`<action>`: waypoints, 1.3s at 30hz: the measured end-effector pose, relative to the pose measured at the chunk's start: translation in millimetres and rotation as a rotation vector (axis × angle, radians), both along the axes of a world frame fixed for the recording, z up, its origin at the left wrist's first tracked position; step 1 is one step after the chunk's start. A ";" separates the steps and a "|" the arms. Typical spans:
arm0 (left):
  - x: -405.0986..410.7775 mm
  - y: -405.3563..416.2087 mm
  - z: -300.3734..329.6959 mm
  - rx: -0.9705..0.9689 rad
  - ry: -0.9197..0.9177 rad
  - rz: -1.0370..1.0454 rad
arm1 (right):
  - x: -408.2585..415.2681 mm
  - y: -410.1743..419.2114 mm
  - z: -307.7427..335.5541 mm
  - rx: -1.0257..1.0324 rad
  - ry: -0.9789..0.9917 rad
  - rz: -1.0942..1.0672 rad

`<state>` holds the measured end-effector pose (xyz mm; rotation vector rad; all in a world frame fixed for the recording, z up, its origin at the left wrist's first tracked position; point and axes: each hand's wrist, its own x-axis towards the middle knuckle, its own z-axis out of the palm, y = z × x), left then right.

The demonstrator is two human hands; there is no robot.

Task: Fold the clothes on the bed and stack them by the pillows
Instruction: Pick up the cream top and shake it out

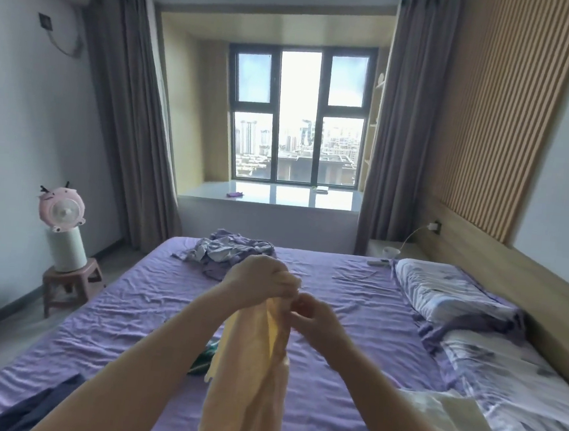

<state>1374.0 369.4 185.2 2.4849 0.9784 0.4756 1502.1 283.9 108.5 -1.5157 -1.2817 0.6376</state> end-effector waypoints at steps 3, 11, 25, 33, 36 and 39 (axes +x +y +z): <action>-1.2 3.7 8.1 0.053 -0.259 0.016 | -6.1 -4.3 -12.8 -0.058 0.077 0.079; -40.2 26.1 35.3 0.119 -0.427 0.169 | 16.3 -12.5 -32.7 -0.092 -0.349 -0.156; -88.3 49.9 -13.1 0.110 -0.411 0.525 | 40.5 5.9 46.8 -0.051 -0.552 -0.302; -43.5 6.2 -34.5 -0.006 -0.450 0.176 | 0.0 10.7 63.4 -0.152 -0.724 -0.303; -31.2 -3.7 -42.3 -0.044 -0.493 0.142 | -5.7 6.6 69.6 -0.140 -0.569 -0.240; -26.3 -6.6 -47.9 -0.107 -0.526 0.137 | -10.3 -2.6 71.2 -0.185 -0.215 -0.140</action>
